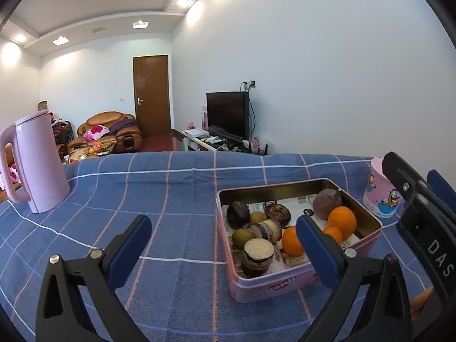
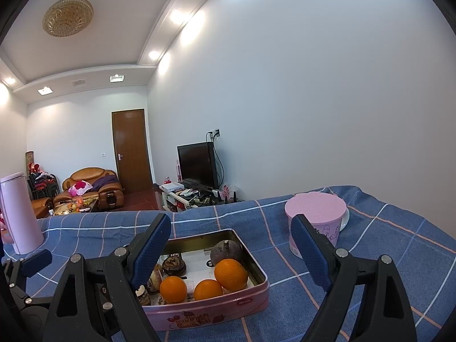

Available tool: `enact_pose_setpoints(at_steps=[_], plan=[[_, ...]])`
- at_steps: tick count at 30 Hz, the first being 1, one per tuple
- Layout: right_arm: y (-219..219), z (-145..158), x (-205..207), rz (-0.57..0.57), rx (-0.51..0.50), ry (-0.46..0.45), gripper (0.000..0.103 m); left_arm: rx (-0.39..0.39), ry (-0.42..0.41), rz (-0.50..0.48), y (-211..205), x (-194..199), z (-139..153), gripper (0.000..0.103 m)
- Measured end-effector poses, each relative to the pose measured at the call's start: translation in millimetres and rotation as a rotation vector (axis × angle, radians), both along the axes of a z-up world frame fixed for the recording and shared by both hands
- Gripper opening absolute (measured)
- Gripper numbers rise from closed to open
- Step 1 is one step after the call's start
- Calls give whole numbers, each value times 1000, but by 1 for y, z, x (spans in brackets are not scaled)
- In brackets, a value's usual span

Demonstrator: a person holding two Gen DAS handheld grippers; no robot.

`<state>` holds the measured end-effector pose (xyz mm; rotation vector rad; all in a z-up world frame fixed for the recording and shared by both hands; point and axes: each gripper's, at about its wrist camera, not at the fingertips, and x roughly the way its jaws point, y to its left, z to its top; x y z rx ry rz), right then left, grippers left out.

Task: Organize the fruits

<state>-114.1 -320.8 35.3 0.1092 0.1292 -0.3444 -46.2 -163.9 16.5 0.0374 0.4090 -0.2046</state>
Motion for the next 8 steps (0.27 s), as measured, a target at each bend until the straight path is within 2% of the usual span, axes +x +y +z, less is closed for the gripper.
enact_pose_setpoints(at_steps=[8], plan=[[-3,-1,-2,-28,14,-1,87,-4,7,0,0,1,-1,103]])
